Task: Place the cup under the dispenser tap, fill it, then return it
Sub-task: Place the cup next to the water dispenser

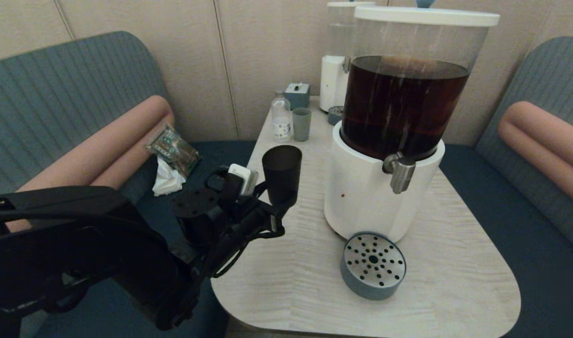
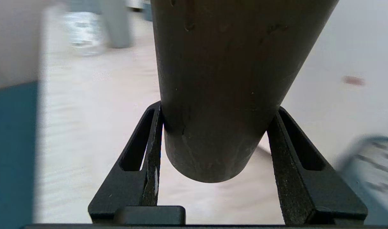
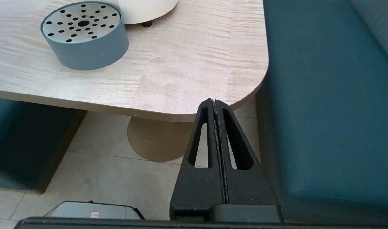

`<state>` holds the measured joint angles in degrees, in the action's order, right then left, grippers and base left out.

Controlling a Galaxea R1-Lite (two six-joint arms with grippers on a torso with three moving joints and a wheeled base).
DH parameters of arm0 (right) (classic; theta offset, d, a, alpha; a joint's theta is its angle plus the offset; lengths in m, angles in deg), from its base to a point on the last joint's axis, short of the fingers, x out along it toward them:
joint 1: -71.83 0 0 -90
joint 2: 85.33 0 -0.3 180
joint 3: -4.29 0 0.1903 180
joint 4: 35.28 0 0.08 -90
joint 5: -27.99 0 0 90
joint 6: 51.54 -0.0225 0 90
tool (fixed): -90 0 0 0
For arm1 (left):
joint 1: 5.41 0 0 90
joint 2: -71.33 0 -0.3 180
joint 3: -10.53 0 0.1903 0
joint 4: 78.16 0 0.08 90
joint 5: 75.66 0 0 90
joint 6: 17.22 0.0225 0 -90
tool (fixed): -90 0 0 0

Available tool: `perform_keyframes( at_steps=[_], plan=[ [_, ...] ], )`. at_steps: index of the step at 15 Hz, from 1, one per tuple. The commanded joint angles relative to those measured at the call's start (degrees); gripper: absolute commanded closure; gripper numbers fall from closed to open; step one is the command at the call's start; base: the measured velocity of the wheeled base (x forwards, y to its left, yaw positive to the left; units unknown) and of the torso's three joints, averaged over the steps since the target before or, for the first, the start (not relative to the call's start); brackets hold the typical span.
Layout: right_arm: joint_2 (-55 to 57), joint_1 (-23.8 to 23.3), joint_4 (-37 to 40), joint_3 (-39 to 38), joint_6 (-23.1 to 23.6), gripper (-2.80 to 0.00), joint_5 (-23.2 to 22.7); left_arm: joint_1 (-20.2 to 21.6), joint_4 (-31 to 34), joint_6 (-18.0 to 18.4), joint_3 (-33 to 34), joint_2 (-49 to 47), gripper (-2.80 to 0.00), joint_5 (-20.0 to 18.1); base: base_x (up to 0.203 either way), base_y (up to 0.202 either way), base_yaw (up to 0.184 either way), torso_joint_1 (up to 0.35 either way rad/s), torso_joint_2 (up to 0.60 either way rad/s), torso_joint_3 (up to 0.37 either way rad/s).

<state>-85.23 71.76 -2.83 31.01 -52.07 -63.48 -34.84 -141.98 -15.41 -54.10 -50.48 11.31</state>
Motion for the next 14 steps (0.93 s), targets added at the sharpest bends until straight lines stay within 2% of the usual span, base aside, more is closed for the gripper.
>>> perform_keyframes(
  at_steps=[1, 5, 14],
  plan=[
    [0.08, -0.01, 0.06, -0.01, -0.07, 0.0, -0.02, 3.39, -0.48, -0.04, -1.39, -1.41, 0.0, -0.11, 0.0, 0.0, 0.0, 0.0, 0.0, 0.0],
    [0.08, 0.06, 0.06, 0.06, 0.0, 0.0, -0.02, 6.75, -0.48, -0.16, -5.41, -6.41, 0.0, -0.08, 0.0, 0.0, 0.0, 0.0, 0.0, 0.0],
    [0.08, 0.07, 0.06, -0.01, -0.06, 0.0, -0.02, 7.29, -0.48, -0.9, -17.31, -17.61, 0.0, 1.27, 0.0, 0.0, 0.0, 0.0, 0.0, 0.0]
  ],
)
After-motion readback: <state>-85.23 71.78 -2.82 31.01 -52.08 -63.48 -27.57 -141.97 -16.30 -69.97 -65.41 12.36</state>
